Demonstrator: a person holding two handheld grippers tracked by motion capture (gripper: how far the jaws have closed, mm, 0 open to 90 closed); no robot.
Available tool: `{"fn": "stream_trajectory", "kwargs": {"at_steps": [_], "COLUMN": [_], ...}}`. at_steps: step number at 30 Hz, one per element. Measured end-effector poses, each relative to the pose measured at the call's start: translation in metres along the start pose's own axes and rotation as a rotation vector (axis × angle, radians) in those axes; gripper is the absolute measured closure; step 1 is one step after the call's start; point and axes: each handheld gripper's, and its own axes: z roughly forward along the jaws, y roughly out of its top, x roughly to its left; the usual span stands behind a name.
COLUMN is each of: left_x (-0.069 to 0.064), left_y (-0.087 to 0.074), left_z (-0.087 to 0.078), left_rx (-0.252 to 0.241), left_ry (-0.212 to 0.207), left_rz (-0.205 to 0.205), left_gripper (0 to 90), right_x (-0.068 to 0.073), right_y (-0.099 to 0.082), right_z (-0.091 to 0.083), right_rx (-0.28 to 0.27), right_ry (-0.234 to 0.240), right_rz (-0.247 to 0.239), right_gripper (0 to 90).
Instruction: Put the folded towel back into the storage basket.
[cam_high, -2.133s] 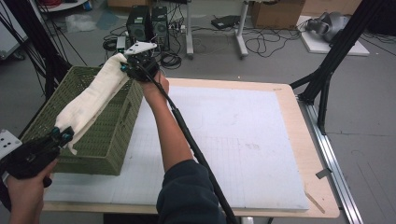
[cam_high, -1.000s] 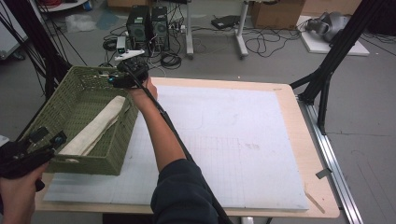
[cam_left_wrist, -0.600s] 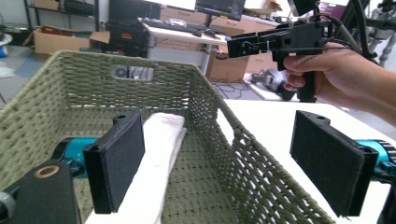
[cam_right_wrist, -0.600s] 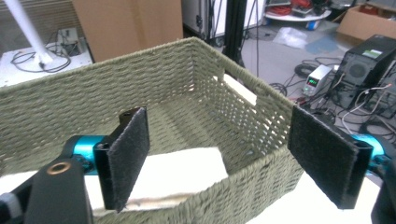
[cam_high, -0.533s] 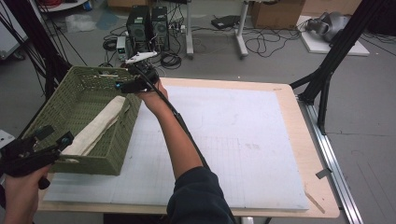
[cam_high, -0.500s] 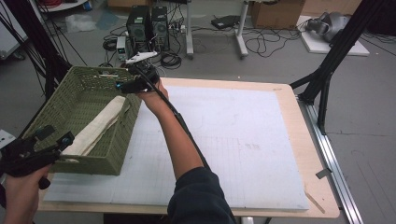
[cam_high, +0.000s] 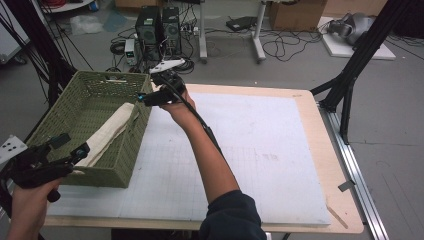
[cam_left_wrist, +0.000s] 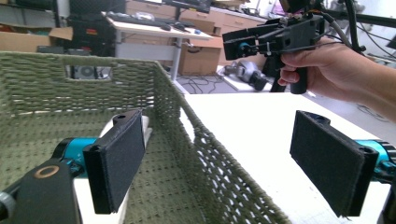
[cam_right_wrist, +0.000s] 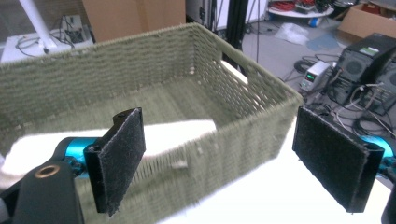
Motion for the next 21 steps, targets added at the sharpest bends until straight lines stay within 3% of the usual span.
{"fn": "stream_trajectory", "kwargs": {"at_steps": [10,13,21], "left_x": [-0.007,-0.009,-0.025], "left_y": [0.0,0.001,0.004], "left_z": [0.013,0.016,0.034], "left_rx": [0.013,0.018,0.007], "left_ry": [-0.06,-0.065,-0.124], "left_rz": [-0.005,0.006,0.042], "left_gripper": [18.4,18.3,18.3], "right_x": [-0.015,-0.018,-0.028], "right_y": [-0.012,-0.017,-0.038], "right_z": [-0.048,-0.063,-0.104], "right_rx": [-0.024,-0.022,-0.026], "right_ry": [-0.03,-0.047,-0.093], "right_rz": [0.002,-0.013,0.004], "right_gripper": [15.8,15.8,15.8]}}
